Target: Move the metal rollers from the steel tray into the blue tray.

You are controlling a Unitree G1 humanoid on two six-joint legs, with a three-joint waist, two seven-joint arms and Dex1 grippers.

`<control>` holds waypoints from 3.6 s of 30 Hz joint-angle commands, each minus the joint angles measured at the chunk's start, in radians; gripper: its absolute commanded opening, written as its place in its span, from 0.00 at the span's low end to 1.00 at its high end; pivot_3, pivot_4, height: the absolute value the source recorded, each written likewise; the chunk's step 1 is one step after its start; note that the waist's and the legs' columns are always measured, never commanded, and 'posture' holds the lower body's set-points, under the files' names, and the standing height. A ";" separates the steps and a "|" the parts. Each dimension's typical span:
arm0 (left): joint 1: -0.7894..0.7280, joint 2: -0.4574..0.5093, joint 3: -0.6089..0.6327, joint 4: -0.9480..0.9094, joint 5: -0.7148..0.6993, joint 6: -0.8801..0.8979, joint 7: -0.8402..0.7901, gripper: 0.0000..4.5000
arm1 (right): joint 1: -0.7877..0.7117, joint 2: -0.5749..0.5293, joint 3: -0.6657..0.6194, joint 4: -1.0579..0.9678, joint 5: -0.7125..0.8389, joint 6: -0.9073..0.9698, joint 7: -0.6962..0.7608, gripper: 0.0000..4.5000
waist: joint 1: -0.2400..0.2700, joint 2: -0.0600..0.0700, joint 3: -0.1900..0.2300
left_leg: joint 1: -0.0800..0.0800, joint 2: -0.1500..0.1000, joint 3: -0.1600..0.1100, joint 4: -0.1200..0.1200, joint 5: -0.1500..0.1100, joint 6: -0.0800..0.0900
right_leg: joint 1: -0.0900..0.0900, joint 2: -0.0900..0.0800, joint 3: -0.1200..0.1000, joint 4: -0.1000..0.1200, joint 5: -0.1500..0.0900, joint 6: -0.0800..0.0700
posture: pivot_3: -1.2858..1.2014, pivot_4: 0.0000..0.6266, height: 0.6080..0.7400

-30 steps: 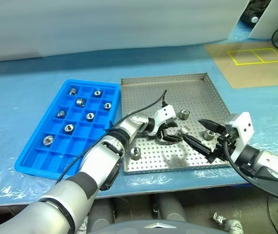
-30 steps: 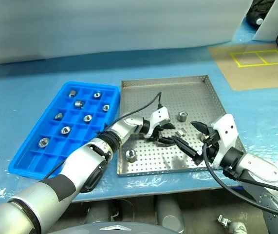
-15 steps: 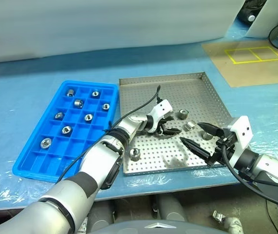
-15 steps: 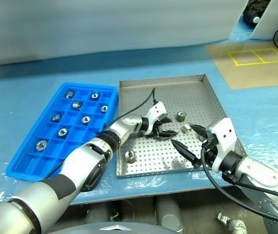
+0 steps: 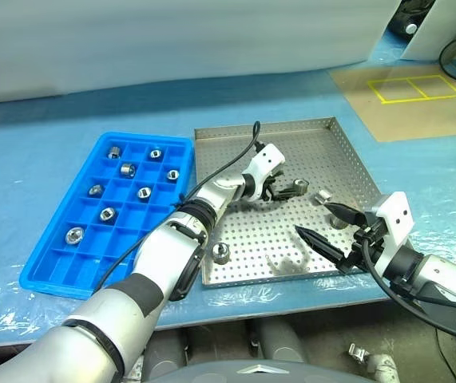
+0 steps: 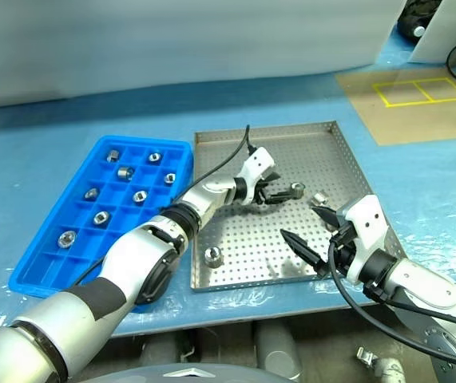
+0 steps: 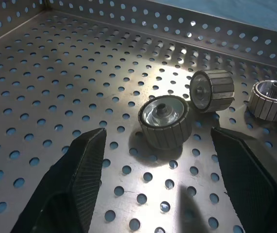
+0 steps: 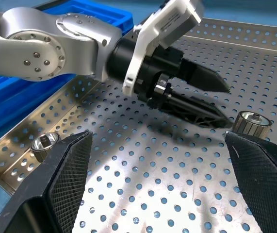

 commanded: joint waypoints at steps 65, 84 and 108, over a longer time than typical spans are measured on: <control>0.410 0.679 -0.311 -1.138 -0.251 0.329 -0.863 0.81 | -0.197 -0.028 0.194 0.175 -0.007 -0.089 0.106 1.00 | 0.082 0.003 -0.001 | 0.007 -0.009 0.006 0.002 -0.004 0.000 | 0.005 -0.014 0.002 0.009 -0.003 0.006 | 0.36 0.24 1.00; 0.336 0.654 -0.503 -1.009 -0.144 0.086 -0.885 0.81 | -0.104 -0.004 0.164 0.103 0.000 -0.088 0.030 1.00 | 0.066 0.004 -0.001 | 0.006 -0.008 0.006 0.001 -0.004 0.001 | 0.003 -0.013 0.002 0.009 -0.003 0.006 | 0.33 0.24 1.00; 0.339 0.588 -0.522 -0.921 0.049 0.025 -0.872 0.81 | -0.038 0.015 0.160 0.052 0.001 -0.088 -0.025 1.00 | 0.035 0.006 -0.003 | 0.011 -0.005 0.006 0.001 -0.003 0.000 | 0.007 -0.010 0.002 0.009 -0.003 0.006 | 0.32 0.24 1.00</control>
